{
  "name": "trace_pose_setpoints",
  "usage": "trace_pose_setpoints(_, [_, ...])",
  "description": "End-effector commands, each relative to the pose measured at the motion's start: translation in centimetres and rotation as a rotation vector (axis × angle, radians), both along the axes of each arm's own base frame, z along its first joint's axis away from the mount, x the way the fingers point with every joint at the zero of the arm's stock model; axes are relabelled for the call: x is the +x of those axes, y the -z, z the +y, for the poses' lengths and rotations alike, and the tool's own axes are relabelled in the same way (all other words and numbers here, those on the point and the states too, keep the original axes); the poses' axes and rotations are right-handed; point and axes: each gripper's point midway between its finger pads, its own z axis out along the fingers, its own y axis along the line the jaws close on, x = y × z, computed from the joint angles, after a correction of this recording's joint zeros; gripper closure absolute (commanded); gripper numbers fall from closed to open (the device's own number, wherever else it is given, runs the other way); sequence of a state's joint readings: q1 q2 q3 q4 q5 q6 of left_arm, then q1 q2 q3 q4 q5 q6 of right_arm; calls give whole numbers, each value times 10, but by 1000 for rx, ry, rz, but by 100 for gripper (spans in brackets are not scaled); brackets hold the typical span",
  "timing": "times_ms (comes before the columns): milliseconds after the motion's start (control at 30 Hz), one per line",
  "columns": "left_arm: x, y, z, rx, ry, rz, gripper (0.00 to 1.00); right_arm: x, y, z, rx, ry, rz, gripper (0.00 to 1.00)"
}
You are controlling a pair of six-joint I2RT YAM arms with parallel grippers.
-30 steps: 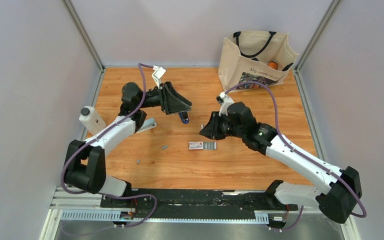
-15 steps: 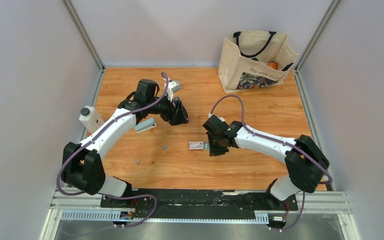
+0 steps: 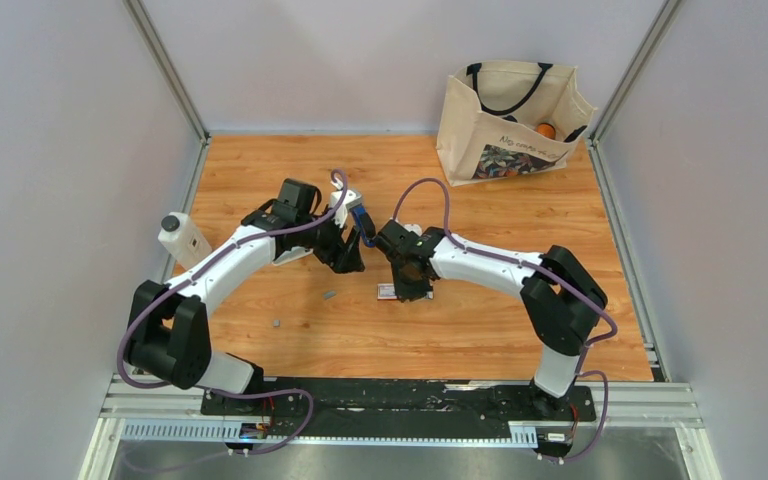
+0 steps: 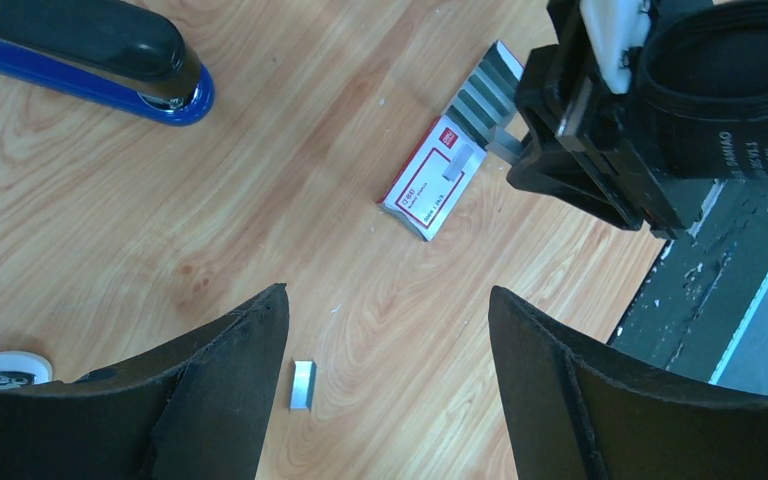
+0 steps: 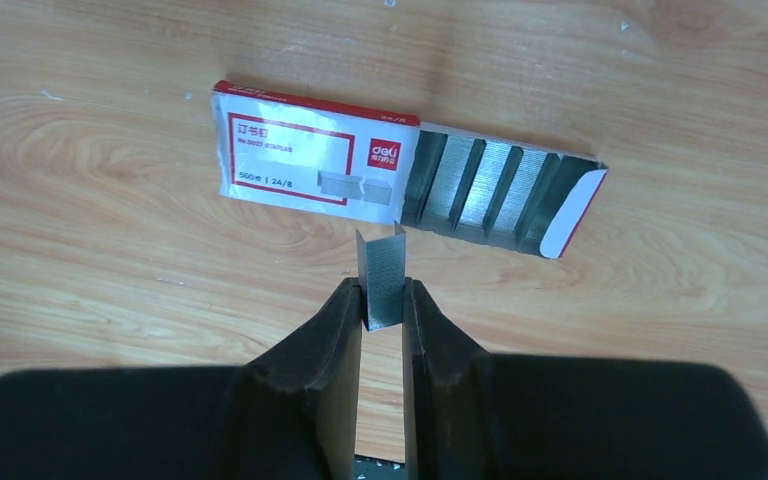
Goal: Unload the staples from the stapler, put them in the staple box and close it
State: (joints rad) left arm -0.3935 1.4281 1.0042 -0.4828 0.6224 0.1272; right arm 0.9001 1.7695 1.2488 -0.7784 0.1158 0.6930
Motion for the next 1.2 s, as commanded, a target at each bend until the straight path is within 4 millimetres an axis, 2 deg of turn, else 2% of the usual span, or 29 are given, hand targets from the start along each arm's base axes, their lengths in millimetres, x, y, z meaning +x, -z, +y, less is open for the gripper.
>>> trace_pose_setpoints(0, [-4,-8,1,-5,36,-64,19,9,3,-4,-33,7,8,88])
trace_pose_setpoints(433, [-9,-19,3,-13,50,-95,19,14,10,-6,-15,13,42,86])
trace_pose_setpoints(1167, [-16,-21,4,-19,68,-100,19,23,18,-8,-76,1,63,84])
